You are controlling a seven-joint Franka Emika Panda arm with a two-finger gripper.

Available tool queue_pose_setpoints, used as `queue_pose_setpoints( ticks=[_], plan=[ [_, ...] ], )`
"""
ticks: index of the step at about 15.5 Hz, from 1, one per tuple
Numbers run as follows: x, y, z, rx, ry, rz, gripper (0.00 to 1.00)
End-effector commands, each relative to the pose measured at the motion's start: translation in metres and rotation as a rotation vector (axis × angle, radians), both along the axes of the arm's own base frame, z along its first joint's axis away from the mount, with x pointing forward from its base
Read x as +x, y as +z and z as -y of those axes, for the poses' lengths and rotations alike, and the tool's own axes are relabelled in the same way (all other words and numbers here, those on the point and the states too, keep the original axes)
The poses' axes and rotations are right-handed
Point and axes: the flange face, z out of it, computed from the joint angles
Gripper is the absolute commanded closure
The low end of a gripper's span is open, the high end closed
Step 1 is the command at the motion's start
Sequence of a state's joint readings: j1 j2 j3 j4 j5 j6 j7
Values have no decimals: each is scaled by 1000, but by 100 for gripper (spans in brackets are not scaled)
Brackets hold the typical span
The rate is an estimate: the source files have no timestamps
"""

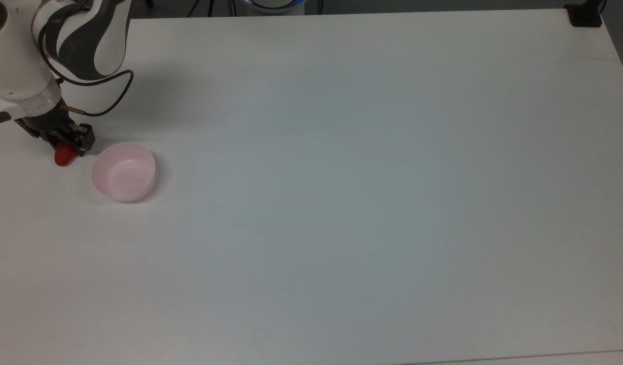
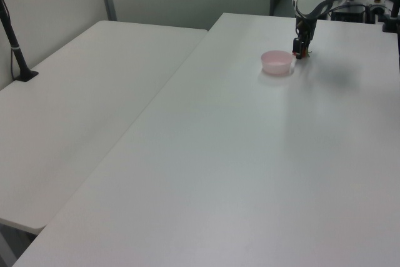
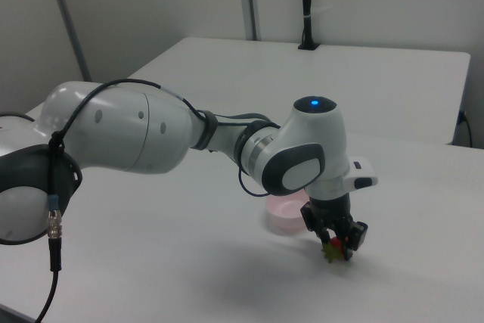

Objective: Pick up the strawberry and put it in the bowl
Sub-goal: 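Lower the strawberry into the pink bowl and open the gripper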

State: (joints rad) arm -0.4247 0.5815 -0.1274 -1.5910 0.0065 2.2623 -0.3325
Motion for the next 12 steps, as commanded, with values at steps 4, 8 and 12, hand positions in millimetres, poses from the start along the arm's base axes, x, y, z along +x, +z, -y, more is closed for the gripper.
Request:
queue_pose_setpoints(
  ticks=[4,8,12],
  plan=[
    [1,18,1,-10,-25,54,56],
    [0,72,-3,-10,-26,78,56],
    [38,88,-70,27,-17,107,55]
  ],
)
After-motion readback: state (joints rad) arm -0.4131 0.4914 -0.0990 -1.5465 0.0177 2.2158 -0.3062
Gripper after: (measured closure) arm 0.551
